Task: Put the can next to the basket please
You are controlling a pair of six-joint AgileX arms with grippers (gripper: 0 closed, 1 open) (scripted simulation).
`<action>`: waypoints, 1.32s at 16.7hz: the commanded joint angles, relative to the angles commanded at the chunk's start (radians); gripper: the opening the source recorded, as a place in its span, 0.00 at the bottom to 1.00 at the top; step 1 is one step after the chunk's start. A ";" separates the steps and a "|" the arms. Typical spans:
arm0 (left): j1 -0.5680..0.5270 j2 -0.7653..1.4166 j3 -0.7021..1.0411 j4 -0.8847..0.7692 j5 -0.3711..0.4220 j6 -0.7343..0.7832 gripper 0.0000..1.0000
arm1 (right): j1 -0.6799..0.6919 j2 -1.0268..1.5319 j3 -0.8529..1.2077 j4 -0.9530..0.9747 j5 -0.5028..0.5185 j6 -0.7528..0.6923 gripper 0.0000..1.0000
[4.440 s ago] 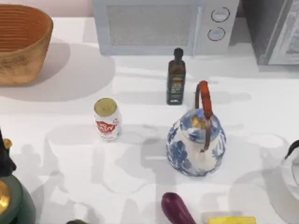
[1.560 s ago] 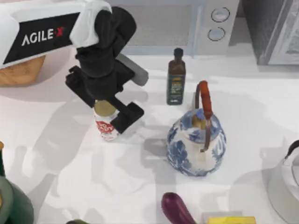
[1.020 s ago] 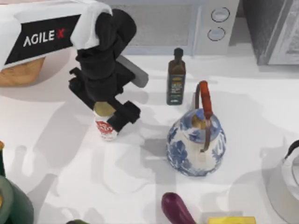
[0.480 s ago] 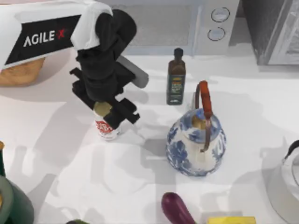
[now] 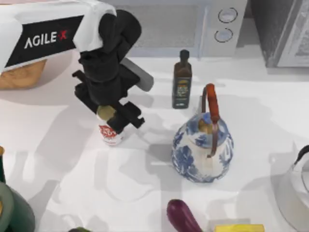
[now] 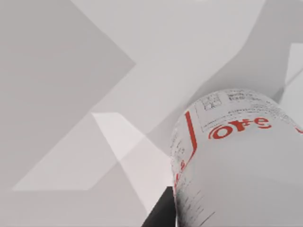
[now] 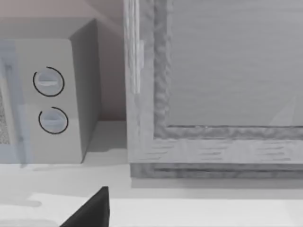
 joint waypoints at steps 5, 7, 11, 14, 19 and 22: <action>0.115 -0.103 0.042 -0.081 0.016 0.022 0.00 | 0.000 0.000 0.000 0.000 0.000 0.000 1.00; 0.233 -0.172 0.054 -0.119 0.021 0.028 0.00 | 0.000 0.000 0.000 0.000 0.000 0.000 1.00; 0.513 -0.243 0.012 -0.130 0.016 0.019 0.00 | 0.000 0.000 0.000 0.000 0.000 0.000 1.00; 0.685 -0.212 -0.063 -0.078 0.001 -0.002 0.00 | 0.000 0.000 0.000 0.000 0.000 0.000 1.00; 0.771 -0.144 -0.138 -0.008 -0.001 -0.016 0.00 | 0.000 0.000 0.000 0.000 0.000 0.000 1.00; 0.768 -0.146 -0.137 -0.010 -0.002 -0.013 0.00 | 0.000 0.000 0.000 0.000 0.000 0.000 1.00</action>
